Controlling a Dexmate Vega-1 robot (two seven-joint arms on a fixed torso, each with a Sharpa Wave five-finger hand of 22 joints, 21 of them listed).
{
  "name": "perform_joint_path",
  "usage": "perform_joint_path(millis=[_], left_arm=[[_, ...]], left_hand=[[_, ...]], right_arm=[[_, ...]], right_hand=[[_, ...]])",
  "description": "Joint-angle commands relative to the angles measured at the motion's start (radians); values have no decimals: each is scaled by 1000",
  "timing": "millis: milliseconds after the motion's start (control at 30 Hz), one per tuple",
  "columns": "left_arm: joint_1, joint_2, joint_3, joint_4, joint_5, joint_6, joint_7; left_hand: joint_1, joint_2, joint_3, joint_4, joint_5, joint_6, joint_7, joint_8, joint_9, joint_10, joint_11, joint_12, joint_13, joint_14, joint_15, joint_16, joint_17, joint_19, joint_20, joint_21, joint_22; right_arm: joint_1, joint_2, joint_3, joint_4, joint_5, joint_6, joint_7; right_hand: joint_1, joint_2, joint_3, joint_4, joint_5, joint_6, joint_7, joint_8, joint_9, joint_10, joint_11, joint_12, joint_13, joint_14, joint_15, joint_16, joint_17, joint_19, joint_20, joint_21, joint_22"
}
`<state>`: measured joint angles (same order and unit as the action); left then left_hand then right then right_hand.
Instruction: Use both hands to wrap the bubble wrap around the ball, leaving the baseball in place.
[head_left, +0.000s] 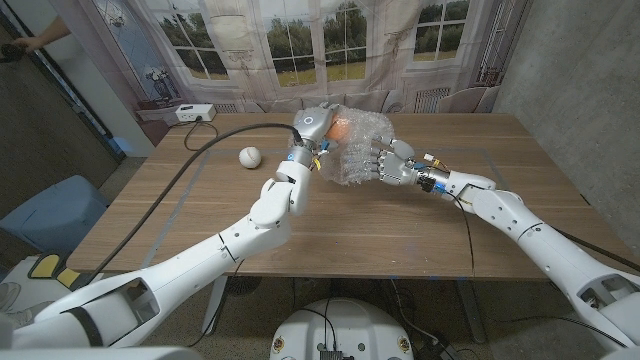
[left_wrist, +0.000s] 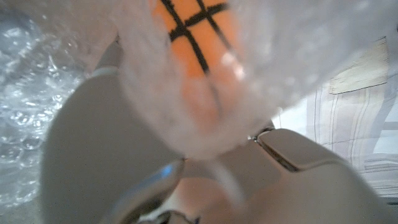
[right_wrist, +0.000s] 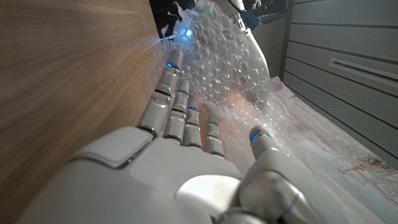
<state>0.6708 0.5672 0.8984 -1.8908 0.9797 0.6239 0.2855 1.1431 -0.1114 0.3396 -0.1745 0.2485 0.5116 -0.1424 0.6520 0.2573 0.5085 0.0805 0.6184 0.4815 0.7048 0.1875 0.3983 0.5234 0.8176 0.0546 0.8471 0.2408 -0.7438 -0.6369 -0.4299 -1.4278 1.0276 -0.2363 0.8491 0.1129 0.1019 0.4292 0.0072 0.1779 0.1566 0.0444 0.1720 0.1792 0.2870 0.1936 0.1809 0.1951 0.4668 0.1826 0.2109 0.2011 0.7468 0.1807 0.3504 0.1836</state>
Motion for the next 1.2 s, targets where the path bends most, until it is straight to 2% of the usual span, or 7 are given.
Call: perform_joint_path(millis=[33,200,400,600,933,1000,1200], left_arm=[[-35,45,53,-53,205,-7,-341],[-39,49,39,-67,225,-58,-442],[-45,50,30,-72,240,-114,-564],[-38,51,42,-53,302,-160,-618],[9,63,34,-37,359,-204,-685],[20,70,33,-34,372,-215,-671],[54,103,43,-13,457,-256,-557]], left_hand=[[192,217,24,13,9,362,131,13,2,362,-195,-3,82,499,-420,-6,5,67,-210,10,-1],[191,216,25,12,12,363,132,11,-1,363,-195,-5,84,501,-420,-10,7,63,-212,18,-4],[190,215,27,12,14,366,132,10,-5,363,-195,-9,84,503,-420,-12,9,59,-214,25,-8],[190,214,28,11,15,366,129,9,-7,365,-194,-10,85,506,-420,-13,11,58,-216,31,-10],[193,214,32,9,16,368,133,6,-12,357,-183,-20,87,519,-421,-14,17,71,-233,57,-15],[194,214,33,9,15,366,136,4,-13,356,-182,-23,87,519,-421,-15,18,69,-235,60,-16],[196,214,33,10,9,372,124,3,-17,359,-193,-30,83,530,-422,-14,24,78,-245,82,-17]], right_arm=[[85,-148,-63,-49,-94,-177,-120],[56,-200,-23,-104,-97,-194,-230],[64,-278,-19,-217,-114,-312,-343],[96,-303,-30,-241,-95,-428,-392],[-6,-342,54,-332,-99,-323,-528],[-52,-339,89,-355,-97,-267,-579],[-155,-320,122,-413,-252,-13,-711]], right_hand=[[27,8,23,-16,5,-35,-3,4,1,-46,-4,-1,2,-53,15,-21,-4,-51,30,-32,2],[41,3,25,-31,0,-46,-6,9,1,-55,-5,5,3,-93,31,-26,-3,-107,33,-63,2],[39,25,31,-22,1,-81,-6,3,2,-90,3,1,3,-108,23,-19,4,-59,29,-50,4],[30,21,28,-13,0,-101,1,5,2,-121,8,0,4,-117,24,-17,5,-9,27,-34,5],[24,22,28,-5,1,-110,10,9,3,-145,15,2,4,-143,22,-22,7,12,33,-32,4],[32,28,34,-9,2,-105,9,12,3,-144,11,7,4,-154,23,-22,7,-18,24,-47,3],[57,32,35,-24,-3,-63,-4,21,2,-143,-22,16,4,-232,-6,-23,9,-250,13,-147,5]])
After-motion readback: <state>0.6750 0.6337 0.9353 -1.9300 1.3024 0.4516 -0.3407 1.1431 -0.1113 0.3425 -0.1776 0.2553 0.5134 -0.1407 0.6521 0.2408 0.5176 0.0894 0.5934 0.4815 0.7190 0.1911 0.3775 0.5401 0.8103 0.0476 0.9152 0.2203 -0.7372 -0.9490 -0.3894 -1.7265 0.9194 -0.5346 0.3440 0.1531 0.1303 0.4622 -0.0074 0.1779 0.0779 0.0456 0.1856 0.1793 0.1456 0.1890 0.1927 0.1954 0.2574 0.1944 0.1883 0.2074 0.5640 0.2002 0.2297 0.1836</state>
